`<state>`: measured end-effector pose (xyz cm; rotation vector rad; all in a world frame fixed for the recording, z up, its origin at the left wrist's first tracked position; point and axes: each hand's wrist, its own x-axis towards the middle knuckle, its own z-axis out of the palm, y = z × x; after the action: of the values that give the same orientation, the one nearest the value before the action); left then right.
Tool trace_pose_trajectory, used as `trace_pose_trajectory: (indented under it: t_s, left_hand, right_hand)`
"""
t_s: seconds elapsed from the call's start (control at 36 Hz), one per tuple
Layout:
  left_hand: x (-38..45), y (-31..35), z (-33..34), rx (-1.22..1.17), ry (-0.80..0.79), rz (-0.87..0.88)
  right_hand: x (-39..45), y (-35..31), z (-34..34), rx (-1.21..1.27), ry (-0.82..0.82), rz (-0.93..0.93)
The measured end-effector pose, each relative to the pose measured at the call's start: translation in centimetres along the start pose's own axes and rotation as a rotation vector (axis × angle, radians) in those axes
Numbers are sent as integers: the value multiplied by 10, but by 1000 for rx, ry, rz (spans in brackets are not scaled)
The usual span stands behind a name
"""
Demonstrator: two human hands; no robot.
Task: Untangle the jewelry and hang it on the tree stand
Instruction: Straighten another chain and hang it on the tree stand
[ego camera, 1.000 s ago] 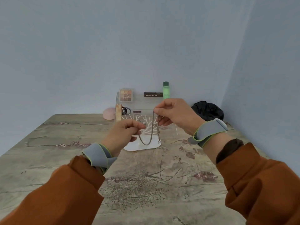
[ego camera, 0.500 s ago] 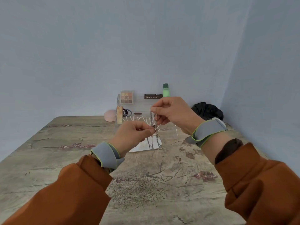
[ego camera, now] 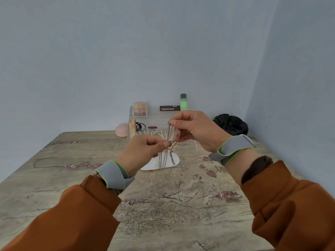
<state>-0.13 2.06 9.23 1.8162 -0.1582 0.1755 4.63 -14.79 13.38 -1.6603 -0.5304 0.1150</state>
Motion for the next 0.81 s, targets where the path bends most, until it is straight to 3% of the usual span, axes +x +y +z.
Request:
trace_pose_trajectory:
  t_s: [0.81]
  left_hand:
    - [4, 20, -26, 46, 205, 98]
  right_hand:
    - [-6, 7, -8, -122, 78, 17]
